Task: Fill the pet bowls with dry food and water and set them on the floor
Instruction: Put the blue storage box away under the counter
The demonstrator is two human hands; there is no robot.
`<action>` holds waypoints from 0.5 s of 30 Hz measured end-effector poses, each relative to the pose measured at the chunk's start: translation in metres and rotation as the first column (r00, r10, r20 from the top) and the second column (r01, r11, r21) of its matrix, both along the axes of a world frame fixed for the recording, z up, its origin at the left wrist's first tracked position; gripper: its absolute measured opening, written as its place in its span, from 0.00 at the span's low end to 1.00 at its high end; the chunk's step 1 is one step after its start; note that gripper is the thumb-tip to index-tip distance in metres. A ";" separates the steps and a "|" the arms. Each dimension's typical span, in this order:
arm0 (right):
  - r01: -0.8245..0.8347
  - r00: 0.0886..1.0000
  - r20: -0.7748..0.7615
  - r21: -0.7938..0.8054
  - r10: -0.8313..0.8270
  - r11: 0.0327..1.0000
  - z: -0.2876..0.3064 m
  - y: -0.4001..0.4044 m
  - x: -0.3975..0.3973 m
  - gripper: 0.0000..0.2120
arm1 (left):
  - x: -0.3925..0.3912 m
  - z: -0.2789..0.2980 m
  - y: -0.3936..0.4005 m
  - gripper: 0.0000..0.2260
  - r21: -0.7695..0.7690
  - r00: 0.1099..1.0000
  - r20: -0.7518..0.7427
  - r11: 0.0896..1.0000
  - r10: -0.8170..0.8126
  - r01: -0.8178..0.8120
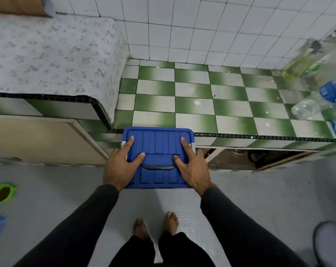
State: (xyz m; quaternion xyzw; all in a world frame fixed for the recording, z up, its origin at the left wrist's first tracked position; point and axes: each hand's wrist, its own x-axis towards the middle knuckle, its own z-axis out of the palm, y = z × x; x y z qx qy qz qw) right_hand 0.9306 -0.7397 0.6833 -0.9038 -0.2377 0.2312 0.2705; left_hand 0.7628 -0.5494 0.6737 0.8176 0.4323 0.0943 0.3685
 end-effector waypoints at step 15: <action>-0.035 0.999 -0.034 -0.060 0.033 0.998 -0.088 -0.029 -0.031 0.34 | -0.032 -0.090 -0.027 0.34 -0.004 0.993 -0.109 0.999 -0.051 0.051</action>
